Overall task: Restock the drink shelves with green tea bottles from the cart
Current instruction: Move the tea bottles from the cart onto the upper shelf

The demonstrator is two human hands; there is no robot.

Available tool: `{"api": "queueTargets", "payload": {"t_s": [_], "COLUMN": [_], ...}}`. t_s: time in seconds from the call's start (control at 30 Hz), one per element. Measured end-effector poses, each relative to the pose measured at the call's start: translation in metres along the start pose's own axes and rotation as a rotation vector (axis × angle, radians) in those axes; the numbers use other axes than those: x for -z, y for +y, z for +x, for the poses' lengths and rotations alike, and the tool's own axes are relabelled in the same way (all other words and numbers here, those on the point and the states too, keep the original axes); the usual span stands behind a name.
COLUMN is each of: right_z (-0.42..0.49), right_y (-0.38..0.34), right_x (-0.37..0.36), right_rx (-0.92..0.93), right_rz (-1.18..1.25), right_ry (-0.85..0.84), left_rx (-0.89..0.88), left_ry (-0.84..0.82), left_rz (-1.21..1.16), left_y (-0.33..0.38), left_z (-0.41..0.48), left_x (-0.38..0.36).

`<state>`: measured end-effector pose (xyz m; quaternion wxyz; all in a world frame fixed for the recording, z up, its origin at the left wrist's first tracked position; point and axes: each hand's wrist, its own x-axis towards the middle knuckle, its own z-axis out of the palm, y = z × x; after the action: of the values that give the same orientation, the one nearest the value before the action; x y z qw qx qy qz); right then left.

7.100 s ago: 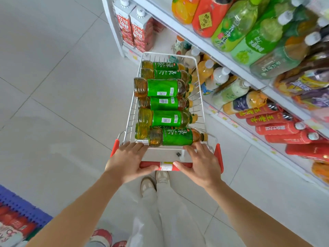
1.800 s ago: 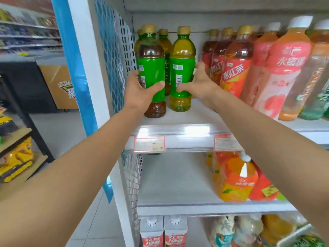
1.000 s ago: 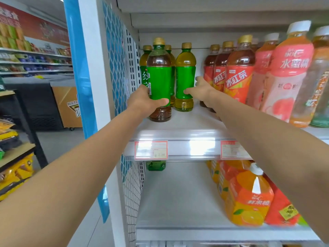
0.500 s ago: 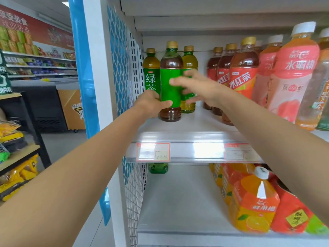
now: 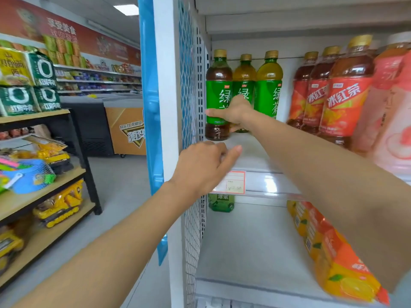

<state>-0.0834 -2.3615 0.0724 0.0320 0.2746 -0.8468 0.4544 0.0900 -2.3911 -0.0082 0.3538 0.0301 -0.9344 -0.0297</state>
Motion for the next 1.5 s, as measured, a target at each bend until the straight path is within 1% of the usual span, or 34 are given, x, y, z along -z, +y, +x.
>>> {"api": "queueTargets", "payload": {"t_s": [0.23, 0.37, 0.43, 0.47, 0.53, 0.63, 0.7, 0.77, 0.83, 0.9, 0.97, 1.03, 1.1, 1.17, 1.23, 1.3, 1.4, 1.47, 1.5], "right_z": [-0.002, -0.011, -0.026, -0.035, -0.063, -0.118, -0.161, -0.208, -0.254, -0.292, -0.327, -0.364, -0.401, -0.434, -0.46, -0.482, -0.507, -0.519, -0.523], "right_y": [-0.005, -0.006, -0.007, -0.006, 0.0, 0.026, 0.052, 0.077, 0.103, 0.135, 0.172, 0.21, 0.244, 0.274, 0.302, 0.321, 0.331, 0.34, 0.343], "right_x": [-0.006, 0.003, 0.02, 0.031, 0.054, 0.092, 0.121, 0.152, 0.182, 0.212, 0.239, 0.261, 0.272, 0.271, 0.26, 0.249, 0.24, 0.238, 0.235], "right_rx": [-0.061, -0.081, 0.019, 0.092, 0.24, 0.425, 0.482, 0.458, 0.37, 0.218, 0.02, -0.205, -0.436, -0.663, -0.838, -0.966, -1.141, -1.28, -1.361], "right_rz": [-0.137, -0.083, -0.096, -0.093, -0.032, 0.071, 0.109, 0.121, 0.075, -0.056, -0.179, -0.27, -0.383, -0.49, -0.497, -0.571, -0.7, -0.679, -0.589], "right_ry": [0.087, -0.001, -0.036, -0.03, 0.006, 0.072, 0.14, 0.221, 0.27, 0.266, 0.26, 0.286, 0.314, 0.275, 0.244, 0.261, 0.175, 0.157, 0.173], "left_rx": [0.011, 0.009, 0.033, 0.035, -0.011, -0.186, -0.292, -0.365, -0.425, -0.468, -0.513, -0.561, -0.576, -0.525, -0.521, -0.51, -0.495, -0.526, -0.533], "left_ry": [0.071, 0.075, 0.063, 0.085, 0.219, 0.455, 0.539, 0.567, 0.538, 0.436, 0.267, 0.042, -0.256, -0.558, -0.774, -0.894, -0.933, -0.951, -0.956], "left_rz": [0.029, 0.046, 0.081, 0.112, 0.144, -0.016, -0.15, -0.29, -0.441, -0.621, -0.76, -0.852, -0.905, -0.882, -0.756, -0.692, -0.628, -0.562, -0.532], "left_y": [-0.002, -0.003, -0.002, -0.001, 0.004, 0.037, 0.074, 0.114, 0.158, 0.205, 0.251, 0.295, 0.334, 0.364, 0.385, 0.395, 0.406, 0.415, 0.42], "left_z": [-0.001, 0.0, 0.0, 0.0, 0.0, 0.001, -0.001, -0.007, -0.016, -0.027, -0.041, -0.056, -0.076, -0.1, -0.126, -0.145, -0.159, -0.161, -0.162], "left_x": [-0.007, -0.008, -0.007, -0.005, 0.0, 0.003, -0.002, -0.016, -0.037, -0.061, -0.086, -0.112, -0.141, -0.166, -0.193, -0.212, -0.216, -0.202, -0.195]}}
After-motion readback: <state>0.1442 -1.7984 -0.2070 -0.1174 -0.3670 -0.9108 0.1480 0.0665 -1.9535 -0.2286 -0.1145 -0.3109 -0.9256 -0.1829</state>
